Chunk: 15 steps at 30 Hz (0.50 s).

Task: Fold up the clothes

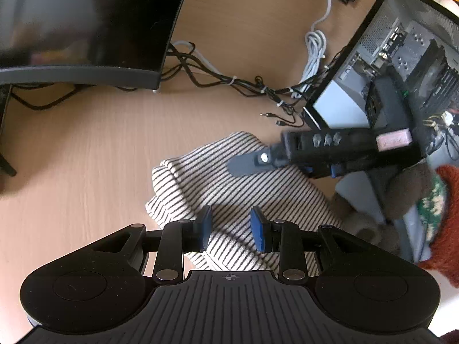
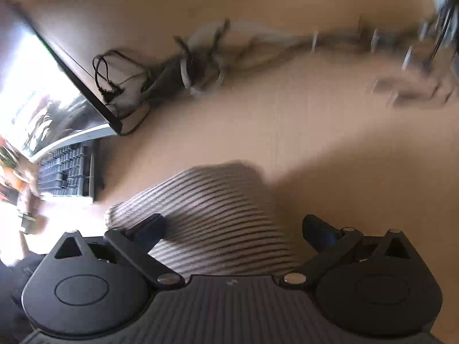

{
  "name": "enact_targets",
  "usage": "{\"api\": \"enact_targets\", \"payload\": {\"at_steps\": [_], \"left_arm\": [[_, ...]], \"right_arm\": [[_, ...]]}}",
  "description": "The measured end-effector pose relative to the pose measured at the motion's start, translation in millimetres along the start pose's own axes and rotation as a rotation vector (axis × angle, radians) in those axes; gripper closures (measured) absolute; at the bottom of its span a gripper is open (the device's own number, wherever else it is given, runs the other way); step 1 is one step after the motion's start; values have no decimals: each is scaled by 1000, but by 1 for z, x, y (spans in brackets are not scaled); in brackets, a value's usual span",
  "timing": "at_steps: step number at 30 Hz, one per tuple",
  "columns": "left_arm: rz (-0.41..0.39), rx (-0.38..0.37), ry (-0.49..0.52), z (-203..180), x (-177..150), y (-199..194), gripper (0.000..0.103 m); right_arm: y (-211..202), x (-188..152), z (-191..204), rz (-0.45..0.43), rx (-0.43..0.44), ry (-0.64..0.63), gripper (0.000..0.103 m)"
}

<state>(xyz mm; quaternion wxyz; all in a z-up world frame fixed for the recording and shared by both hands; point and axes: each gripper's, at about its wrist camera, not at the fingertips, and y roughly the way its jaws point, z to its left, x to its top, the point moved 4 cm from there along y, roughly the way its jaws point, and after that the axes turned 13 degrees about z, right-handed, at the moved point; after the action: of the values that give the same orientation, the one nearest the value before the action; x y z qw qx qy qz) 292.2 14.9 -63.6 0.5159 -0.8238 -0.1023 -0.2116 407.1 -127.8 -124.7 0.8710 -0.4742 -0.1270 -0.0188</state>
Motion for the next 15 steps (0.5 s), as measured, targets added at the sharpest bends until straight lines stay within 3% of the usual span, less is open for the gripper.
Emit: {"api": "enact_targets", "payload": {"at_steps": [5, 9, 15], "left_arm": [[-11, 57, 18, 1, -7, -5, 69], [-23, 63, 38, -2, -10, -7, 66], [-24, 36, 44, 2, -11, -6, 66]], "right_arm": [[-35, -17, 36, -120, 103, -196, 7], [-34, -24, 16, -132, -63, -168, 7], [-43, -58, -7, -118, -98, -81, 5]]}}
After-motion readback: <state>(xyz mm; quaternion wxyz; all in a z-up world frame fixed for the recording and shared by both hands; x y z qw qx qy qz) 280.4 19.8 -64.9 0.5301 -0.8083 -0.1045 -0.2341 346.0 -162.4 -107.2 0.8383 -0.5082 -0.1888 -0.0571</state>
